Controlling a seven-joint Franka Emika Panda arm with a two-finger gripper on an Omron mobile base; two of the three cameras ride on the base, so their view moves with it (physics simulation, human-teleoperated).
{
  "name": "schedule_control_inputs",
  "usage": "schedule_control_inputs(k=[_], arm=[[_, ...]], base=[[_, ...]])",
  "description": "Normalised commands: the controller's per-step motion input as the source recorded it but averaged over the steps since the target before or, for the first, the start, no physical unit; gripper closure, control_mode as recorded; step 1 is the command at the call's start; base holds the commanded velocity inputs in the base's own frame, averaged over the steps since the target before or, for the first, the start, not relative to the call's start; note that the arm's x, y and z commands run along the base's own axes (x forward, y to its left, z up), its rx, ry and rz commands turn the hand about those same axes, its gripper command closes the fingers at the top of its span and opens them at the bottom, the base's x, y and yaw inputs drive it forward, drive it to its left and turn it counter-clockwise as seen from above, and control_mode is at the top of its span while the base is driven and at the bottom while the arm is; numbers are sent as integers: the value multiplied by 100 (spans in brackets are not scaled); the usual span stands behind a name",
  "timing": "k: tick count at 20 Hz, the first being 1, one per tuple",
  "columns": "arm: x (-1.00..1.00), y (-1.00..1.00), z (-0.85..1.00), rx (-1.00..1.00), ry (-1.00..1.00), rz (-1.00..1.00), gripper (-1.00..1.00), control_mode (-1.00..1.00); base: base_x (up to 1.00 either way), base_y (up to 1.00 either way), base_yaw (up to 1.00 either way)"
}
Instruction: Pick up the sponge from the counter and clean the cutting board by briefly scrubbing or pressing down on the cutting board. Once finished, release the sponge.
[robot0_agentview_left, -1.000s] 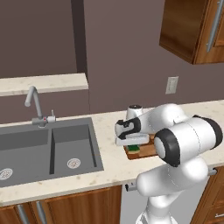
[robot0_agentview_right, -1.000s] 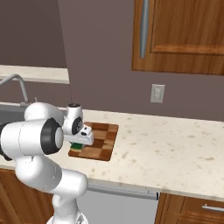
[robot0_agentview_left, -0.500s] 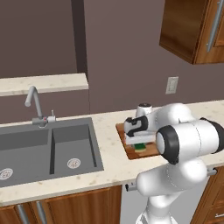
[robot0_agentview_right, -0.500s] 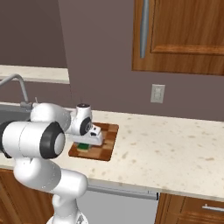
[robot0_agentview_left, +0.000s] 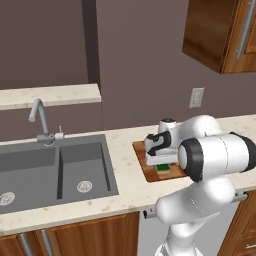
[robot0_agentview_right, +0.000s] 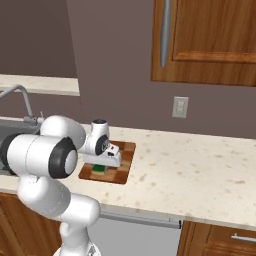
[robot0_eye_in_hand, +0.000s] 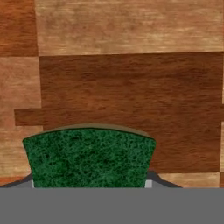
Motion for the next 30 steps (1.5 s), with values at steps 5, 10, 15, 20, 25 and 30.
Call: schedule_control_inputs(k=[5,10,15,20,25,30], arm=[[0,-46,-20,0,-2,1,100,-100],[0,-70,0,0,0,0,100,-100],[0,-44,-33,-1,0,0,100,-100],[0,-9,-81,-9,0,0,100,-100],[14,-50,-14,0,0,0,100,-100],[19,-41,-7,0,-1,0,100,-100]], base=[[0,0,0],[0,0,0],[0,0,0],[0,0,0],[0,0,0],[0,0,0]])
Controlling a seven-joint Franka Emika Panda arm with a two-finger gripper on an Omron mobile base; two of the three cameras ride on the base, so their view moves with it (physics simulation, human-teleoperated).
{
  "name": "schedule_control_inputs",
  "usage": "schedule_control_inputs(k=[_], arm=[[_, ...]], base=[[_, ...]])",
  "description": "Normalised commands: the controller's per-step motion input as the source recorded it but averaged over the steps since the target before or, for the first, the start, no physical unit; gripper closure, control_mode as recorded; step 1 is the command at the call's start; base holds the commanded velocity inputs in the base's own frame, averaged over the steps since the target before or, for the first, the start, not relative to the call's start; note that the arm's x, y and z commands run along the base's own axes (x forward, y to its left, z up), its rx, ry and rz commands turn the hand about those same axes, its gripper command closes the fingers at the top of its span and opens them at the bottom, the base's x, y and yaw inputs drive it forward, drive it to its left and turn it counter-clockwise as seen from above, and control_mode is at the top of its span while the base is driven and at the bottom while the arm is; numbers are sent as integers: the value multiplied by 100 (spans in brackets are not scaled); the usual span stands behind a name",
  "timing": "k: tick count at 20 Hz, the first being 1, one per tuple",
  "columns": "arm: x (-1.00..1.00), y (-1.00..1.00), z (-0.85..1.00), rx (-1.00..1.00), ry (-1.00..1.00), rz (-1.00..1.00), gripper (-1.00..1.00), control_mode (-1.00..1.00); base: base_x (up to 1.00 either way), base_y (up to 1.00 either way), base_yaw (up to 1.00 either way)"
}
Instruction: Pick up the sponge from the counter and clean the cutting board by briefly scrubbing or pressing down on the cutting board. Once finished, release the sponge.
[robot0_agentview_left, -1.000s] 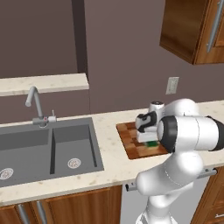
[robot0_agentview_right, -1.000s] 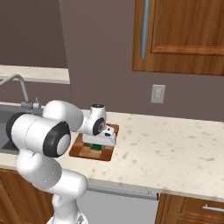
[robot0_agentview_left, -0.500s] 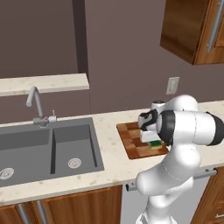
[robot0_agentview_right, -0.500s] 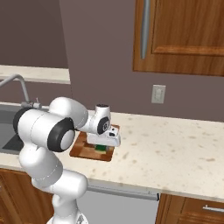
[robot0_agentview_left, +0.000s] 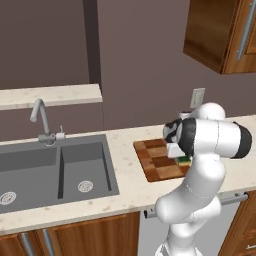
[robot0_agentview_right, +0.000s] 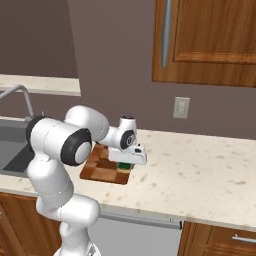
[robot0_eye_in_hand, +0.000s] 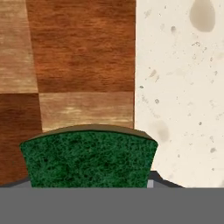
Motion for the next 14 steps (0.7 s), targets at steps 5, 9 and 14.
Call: schedule_control_inputs(k=[5,9,14], arm=[[23,0,-26,0,-9,0,100,-100],[7,8,-49,0,-10,0,100,-100],[0,19,-64,0,-17,0,100,-100]], base=[[0,0,0],[0,0,0],[0,0,0]])
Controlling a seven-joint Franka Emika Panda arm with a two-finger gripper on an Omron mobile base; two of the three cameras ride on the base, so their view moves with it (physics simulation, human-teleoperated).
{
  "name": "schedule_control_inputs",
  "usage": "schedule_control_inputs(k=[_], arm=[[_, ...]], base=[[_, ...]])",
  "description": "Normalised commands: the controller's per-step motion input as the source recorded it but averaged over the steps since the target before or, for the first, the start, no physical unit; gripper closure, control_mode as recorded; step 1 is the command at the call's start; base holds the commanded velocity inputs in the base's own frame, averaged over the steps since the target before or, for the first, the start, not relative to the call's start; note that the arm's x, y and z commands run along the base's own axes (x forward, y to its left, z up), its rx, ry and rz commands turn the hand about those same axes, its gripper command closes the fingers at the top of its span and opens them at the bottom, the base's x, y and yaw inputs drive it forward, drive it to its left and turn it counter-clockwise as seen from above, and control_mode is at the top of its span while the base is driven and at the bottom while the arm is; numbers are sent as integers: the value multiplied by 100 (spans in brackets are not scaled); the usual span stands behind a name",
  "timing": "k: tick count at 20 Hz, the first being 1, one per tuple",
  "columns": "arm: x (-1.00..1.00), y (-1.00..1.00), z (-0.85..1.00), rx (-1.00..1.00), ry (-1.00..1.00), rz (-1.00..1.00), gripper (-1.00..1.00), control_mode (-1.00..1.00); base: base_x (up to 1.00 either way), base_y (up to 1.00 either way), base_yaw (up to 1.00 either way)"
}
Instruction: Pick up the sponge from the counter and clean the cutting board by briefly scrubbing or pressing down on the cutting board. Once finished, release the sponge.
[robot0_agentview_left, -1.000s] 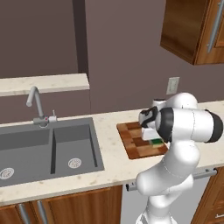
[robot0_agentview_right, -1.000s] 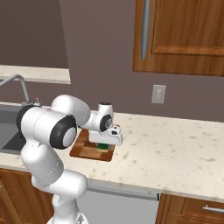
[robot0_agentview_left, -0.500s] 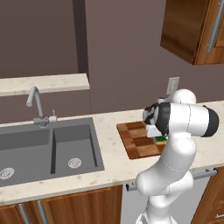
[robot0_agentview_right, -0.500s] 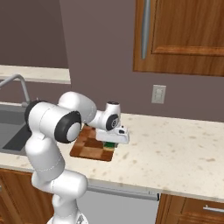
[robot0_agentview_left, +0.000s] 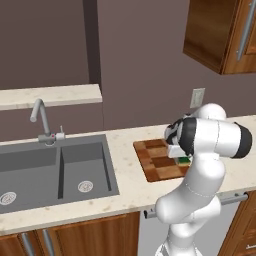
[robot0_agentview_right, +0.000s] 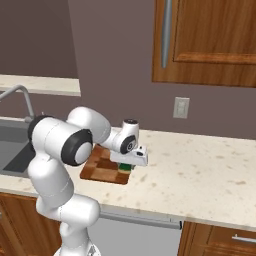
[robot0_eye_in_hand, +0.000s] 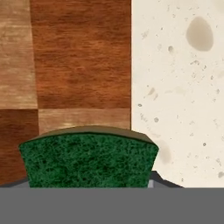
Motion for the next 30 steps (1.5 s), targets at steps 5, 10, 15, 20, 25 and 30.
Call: schedule_control_inputs(k=[5,10,15,20,25,30], arm=[[13,24,-17,0,-21,0,100,-100],[44,13,-2,0,-15,0,100,-100],[28,23,-27,0,-5,0,100,-100],[3,29,-84,0,0,0,100,-100],[24,30,-16,0,-3,0,100,-100],[47,36,0,0,-6,0,100,-100]], base=[[0,0,0],[0,0,0],[0,0,0],[0,0,0],[0,0,0],[0,0,0]])
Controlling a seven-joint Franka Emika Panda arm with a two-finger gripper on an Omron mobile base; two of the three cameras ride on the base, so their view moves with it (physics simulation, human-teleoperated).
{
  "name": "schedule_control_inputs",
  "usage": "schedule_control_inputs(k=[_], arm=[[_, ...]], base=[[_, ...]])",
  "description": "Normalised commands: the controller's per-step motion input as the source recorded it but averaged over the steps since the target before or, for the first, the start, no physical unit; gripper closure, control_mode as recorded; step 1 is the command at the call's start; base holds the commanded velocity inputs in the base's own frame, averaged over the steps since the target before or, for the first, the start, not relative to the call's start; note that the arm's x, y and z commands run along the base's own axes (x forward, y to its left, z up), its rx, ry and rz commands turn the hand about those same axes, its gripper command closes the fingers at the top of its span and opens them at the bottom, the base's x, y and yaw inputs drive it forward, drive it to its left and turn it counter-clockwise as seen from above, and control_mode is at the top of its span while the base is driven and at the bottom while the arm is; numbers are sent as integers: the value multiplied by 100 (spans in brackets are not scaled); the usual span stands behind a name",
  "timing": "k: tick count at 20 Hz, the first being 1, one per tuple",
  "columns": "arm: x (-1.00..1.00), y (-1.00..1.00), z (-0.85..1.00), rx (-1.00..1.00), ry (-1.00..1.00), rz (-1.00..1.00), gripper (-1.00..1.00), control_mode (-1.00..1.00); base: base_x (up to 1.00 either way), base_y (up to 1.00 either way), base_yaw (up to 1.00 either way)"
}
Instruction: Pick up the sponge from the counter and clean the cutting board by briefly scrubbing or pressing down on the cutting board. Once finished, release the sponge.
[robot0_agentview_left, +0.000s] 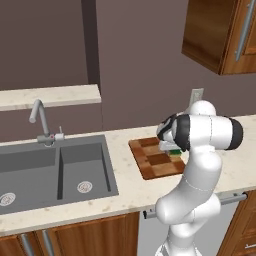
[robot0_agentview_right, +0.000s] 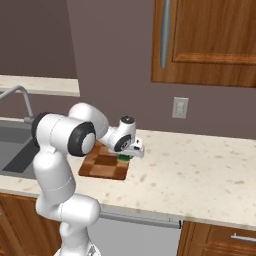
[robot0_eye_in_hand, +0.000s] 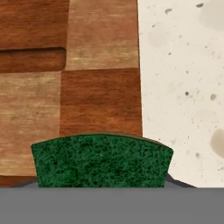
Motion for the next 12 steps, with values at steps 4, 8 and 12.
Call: schedule_control_inputs(k=[4,8,12], arm=[[38,31,0,0,-6,0,100,-100],[16,18,0,0,-4,0,100,-100],[-5,27,-39,0,-2,0,100,-100]], base=[[0,0,0],[0,0,0],[0,0,0]])
